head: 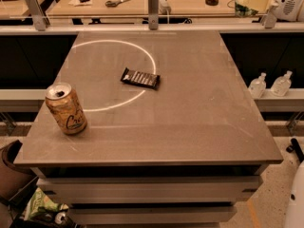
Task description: Place green can upright
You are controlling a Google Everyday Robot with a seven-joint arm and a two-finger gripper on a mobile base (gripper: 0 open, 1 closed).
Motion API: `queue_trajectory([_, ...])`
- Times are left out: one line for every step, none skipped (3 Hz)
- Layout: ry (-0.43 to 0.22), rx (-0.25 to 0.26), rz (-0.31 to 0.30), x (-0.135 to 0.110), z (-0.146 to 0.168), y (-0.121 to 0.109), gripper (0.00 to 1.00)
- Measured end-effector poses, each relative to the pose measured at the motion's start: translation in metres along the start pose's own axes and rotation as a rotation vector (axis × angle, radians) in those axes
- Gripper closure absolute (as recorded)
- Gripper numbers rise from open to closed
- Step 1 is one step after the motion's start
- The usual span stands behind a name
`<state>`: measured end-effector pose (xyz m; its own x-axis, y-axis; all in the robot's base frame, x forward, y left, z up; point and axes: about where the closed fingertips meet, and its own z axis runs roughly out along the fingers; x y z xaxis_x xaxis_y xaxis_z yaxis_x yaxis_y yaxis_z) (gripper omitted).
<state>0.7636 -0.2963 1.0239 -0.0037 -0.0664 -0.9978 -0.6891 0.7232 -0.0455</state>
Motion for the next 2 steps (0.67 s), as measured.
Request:
queue_trajectory([-0.012,-0.021,-0.015,0.014,-0.002,-0.004,1.00])
queue_trajectory([-0.021,-0.038,-0.031,0.029,-0.001,-0.007,1.00])
